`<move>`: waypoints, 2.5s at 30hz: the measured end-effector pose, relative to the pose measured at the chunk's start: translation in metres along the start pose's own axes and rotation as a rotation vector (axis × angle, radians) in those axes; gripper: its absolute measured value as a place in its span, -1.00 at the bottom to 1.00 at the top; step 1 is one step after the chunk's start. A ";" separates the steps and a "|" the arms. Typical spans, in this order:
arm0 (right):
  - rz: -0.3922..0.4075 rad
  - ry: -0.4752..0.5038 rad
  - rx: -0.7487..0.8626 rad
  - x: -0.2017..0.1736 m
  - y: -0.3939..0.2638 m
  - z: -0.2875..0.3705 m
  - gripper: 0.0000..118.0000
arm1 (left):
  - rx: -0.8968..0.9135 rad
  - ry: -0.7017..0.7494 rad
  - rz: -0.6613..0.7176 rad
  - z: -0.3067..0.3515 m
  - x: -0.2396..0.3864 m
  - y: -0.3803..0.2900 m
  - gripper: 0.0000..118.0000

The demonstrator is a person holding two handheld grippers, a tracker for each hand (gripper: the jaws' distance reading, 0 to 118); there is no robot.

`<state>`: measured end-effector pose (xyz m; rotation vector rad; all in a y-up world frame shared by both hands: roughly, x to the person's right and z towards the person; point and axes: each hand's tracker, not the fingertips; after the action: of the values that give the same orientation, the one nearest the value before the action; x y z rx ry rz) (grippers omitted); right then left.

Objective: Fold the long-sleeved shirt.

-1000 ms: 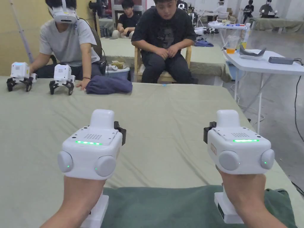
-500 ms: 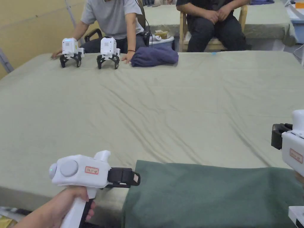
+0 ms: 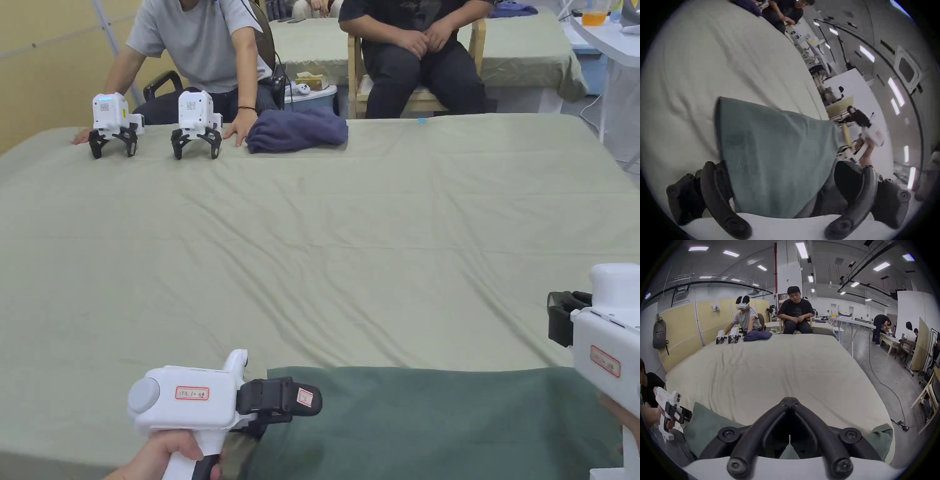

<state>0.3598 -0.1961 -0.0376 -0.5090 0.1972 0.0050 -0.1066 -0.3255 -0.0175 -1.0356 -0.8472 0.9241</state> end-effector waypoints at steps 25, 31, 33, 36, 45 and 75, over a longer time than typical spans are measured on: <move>0.039 -0.032 0.023 -0.003 0.012 -0.004 -0.86 | 0.198 0.511 -0.131 0.078 0.057 0.039 -0.86; 0.038 -0.047 0.058 0.004 0.024 0.002 -0.86 | 0.175 0.728 -0.148 0.132 0.064 0.078 -0.86; 0.038 -0.049 0.064 0.008 0.027 0.003 -0.86 | 0.144 0.825 -0.188 0.144 0.075 0.082 -0.86; 0.038 -0.059 0.063 0.009 0.028 0.004 -0.86 | 0.183 0.972 -0.220 0.170 0.095 0.096 -0.86; 0.073 -0.114 0.123 -0.010 0.036 -0.012 -0.86 | 0.178 1.324 -0.187 0.176 0.156 0.104 -0.86; 0.016 -0.094 0.102 0.054 -0.002 -0.006 -0.86 | -0.263 1.106 -0.311 -0.274 0.236 0.045 -0.86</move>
<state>0.4114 -0.2035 -0.0522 -0.4042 0.1090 0.0346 0.2185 -0.1871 -0.1054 -1.3647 -0.1634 -0.0996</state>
